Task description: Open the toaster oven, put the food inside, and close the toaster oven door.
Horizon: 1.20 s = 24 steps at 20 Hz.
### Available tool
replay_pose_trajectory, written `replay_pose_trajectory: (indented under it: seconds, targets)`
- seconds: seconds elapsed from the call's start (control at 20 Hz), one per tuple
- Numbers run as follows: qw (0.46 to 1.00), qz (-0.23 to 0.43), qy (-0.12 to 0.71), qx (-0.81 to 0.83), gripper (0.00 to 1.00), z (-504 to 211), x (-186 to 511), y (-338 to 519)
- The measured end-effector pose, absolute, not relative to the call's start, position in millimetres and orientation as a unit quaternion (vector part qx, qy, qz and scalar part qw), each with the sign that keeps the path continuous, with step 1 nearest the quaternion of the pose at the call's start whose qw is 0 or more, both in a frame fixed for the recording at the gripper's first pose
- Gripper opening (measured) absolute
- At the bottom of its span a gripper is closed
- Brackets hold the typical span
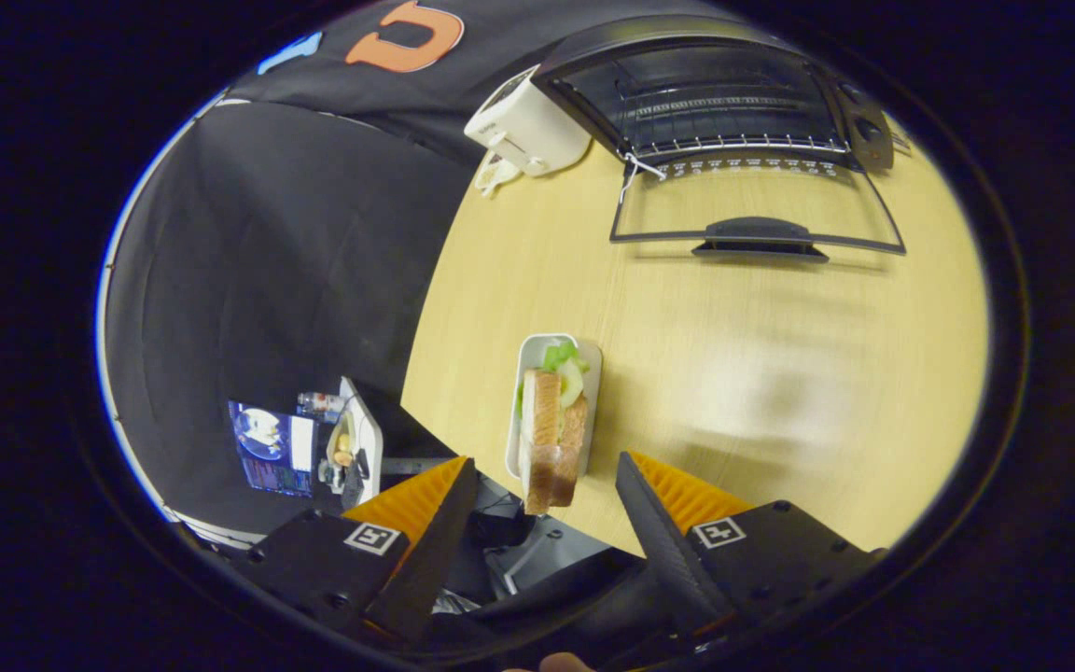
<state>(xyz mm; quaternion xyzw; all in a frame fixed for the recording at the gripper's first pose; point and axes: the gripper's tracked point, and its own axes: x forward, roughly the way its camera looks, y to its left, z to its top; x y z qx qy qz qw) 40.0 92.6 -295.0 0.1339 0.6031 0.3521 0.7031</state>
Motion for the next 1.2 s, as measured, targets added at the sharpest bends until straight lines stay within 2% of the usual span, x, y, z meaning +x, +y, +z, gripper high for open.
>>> replay_pose_trajectory:
  seconds: [0.1, 0.45, 0.6, 0.65, 0.85, 0.95, 1.2]
  targets:
    - [0.704, 0.347, 0.606, 0.133, 0.96, -300.7, 43.8, 97.8]
    - [0.686, 0.345, 0.628, 0.125, 0.75, -324.9, 46.9, 116.0]
    - [0.676, 0.346, 0.636, 0.137, 0.58, -327.5, 44.8, 122.3]
    - [0.671, 0.345, 0.640, 0.147, 0.47, -326.6, 43.3, 123.5]
    - [0.650, 0.345, 0.653, 0.179, 0.33, -317.5, 38.7, 126.4]
    - [0.645, 0.347, 0.652, 0.195, 0.27, -304.6, 35.7, 125.7]
    - [0.636, 0.362, 0.629, 0.262, 0.24, -252.0, 35.8, 122.1]
